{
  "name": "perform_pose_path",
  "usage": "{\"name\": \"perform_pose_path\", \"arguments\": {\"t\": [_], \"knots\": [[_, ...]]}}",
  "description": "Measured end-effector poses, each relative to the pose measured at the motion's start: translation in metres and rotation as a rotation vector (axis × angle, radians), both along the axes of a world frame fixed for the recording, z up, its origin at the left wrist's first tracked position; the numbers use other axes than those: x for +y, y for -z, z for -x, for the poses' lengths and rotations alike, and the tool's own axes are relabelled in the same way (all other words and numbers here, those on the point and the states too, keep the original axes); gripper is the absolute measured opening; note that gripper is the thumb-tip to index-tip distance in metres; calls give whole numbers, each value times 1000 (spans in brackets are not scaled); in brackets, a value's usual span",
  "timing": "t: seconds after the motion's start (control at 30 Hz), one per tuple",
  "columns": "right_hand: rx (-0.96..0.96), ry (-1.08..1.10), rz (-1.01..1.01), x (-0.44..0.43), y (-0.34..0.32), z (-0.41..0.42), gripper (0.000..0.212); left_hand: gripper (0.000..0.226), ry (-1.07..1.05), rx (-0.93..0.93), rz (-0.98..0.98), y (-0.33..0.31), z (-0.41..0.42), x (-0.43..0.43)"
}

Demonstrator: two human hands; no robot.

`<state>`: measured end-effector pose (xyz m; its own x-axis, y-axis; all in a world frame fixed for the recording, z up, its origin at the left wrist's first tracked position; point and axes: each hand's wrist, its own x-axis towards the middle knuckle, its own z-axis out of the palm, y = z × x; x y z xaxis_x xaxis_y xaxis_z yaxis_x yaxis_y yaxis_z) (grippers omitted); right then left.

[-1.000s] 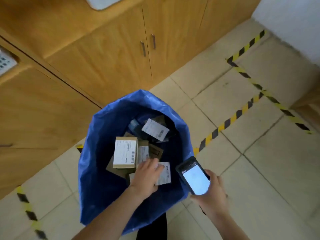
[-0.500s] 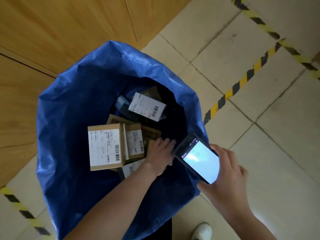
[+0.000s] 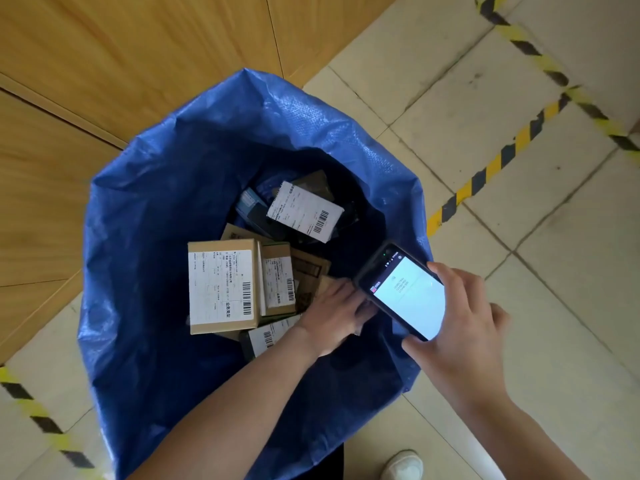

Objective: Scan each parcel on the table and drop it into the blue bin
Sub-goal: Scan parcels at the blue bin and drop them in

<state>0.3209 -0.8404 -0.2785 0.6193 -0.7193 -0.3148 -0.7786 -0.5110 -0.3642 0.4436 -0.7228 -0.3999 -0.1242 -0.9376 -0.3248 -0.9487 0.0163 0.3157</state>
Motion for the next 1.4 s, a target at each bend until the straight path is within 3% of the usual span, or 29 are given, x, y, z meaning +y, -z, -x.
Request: {"name": "perform_pose_path", "arguments": {"t": [0.1,0.27,0.63,0.9,1.17,1.4], "knots": [[10,-17,39,4,-1,-2,94,56,-19,47,54,-1,-4,1],[13,-71,171,4,-3,-19,92,57,-41,13,-58,12,-11,8],[-9,-447,527,-26,11,-66,82,66,-174,25,-200,27,-12,53],[56,-624,512,-17,15,-66,84,76,-305,68,-203,21,-18,73],[67,-503,424,-7,-12,-54,92,65,-417,163,-141,-33,-13,88],[-26,-183,208,5,-71,-5,92,64,-415,134,-160,-109,0,105]]}}
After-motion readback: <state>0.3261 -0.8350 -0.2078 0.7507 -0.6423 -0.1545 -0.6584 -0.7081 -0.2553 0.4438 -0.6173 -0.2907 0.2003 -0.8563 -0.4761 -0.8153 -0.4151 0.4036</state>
